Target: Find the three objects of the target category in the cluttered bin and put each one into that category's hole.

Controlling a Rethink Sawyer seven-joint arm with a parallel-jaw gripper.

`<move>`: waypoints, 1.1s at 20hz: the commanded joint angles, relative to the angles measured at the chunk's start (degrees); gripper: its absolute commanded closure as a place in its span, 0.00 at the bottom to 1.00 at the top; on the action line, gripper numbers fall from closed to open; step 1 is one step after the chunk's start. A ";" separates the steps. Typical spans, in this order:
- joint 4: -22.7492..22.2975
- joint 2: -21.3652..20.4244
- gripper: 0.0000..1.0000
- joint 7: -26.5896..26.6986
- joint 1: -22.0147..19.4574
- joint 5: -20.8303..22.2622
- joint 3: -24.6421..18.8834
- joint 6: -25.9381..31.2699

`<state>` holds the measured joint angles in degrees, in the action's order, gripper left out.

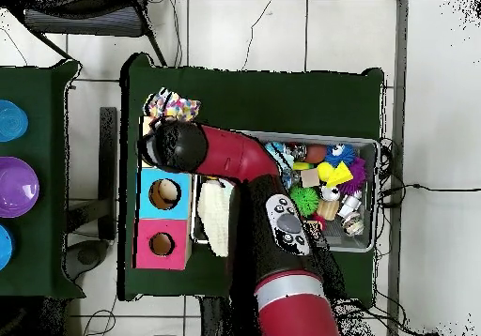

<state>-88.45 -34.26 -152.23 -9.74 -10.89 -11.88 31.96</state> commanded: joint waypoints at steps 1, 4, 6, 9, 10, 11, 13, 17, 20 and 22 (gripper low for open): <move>-10.06 0.38 1.00 0.70 1.23 1.67 -5.43 -2.17; -11.00 -0.25 1.00 -1.14 2.01 0.90 -5.12 -2.55; -11.29 -0.17 1.00 -1.78 2.29 0.66 -4.99 -3.14; -11.46 -0.23 1.00 -1.91 2.49 0.42 -4.75 -3.34; -11.66 -0.29 1.00 -1.99 2.69 0.31 -4.74 -3.33; -11.63 -0.43 1.00 -1.92 2.81 0.37 -4.53 -3.04; -11.25 -0.58 1.00 -1.58 3.00 0.70 -3.88 -2.41; -9.23 -0.51 1.00 0.28 2.70 1.81 -3.11 -0.31; -6.80 0.22 1.00 1.26 3.39 3.63 -1.64 -0.20; -4.12 0.74 1.00 2.34 4.33 5.88 0.19 -0.09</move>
<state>-94.89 -34.94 -152.23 -5.72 -9.17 -12.70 31.90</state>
